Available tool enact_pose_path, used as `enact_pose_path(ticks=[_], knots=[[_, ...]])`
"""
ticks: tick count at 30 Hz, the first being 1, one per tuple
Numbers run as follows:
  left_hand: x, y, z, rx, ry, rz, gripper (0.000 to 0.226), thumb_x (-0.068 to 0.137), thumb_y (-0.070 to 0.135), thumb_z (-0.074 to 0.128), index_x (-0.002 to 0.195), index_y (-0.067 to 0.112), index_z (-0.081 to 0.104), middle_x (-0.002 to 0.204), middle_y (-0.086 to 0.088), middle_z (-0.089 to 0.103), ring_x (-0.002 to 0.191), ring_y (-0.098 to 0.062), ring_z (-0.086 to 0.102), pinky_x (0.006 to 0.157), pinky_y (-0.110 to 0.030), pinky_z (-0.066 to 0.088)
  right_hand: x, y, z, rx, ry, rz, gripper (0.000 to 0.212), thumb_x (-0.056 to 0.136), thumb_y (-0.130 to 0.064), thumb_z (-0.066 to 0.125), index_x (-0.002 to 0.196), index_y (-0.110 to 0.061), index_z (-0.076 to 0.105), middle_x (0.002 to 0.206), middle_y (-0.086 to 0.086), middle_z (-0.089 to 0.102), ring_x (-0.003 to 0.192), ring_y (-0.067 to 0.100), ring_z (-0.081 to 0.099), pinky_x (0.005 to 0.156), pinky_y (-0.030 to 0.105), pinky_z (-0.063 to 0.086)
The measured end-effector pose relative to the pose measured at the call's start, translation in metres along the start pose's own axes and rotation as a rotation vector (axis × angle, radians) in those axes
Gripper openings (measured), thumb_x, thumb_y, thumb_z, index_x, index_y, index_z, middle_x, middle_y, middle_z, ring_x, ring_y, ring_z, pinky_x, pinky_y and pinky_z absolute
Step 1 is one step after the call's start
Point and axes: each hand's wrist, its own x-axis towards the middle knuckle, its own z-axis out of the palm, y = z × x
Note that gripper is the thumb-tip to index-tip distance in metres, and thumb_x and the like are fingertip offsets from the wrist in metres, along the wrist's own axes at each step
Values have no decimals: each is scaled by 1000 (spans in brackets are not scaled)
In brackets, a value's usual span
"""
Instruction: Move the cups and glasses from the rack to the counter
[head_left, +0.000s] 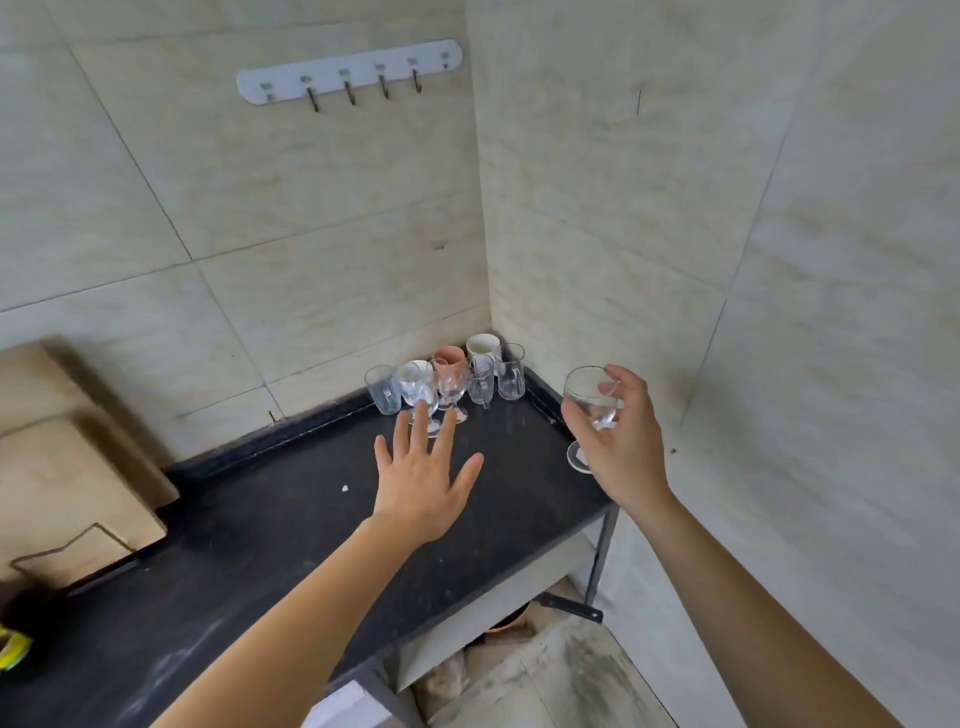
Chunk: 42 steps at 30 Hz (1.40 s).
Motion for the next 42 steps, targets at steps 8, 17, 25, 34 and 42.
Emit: enact_pose_path(ticks=[8,17,25,34,42], knots=[[76,-13,52,-18,-91,-166,74,95,70,11,158,33,-4,167,-6,-12,153,-31,-7,121,-56,3,108,31,67,-64,-197,26,67,84,-39,78,140,-21,46,136,-1,55,119,18,57,84,18,38],[156,-51,128,-101,-294,-203,74,97,67,15,159,28,-1,167,-8,-11,153,-32,-6,120,-58,6,171,75,156,-207,-350,80,51,86,-36,76,131,-24,55,112,-20,53,109,8,52,79,15,37],[211,-67,195,-101,-480,-153,72,99,63,16,158,26,-2,167,-9,-11,153,-34,-6,121,-58,9,212,139,221,-298,-434,214,64,84,-43,78,139,-23,51,134,-6,60,115,16,63,90,30,51],[225,-55,247,-91,-649,-230,70,101,59,18,159,25,0,166,-10,-11,153,-36,-5,121,-56,14,251,195,264,-385,-530,215,63,85,-39,77,139,-19,51,136,3,56,120,22,58,90,31,49],[223,-43,264,-36,-693,-259,69,101,60,18,159,27,0,166,-10,-11,152,-38,-7,121,-56,15,261,210,273,-404,-583,166,71,90,-41,71,149,-15,40,147,7,49,130,23,53,93,23,40]])
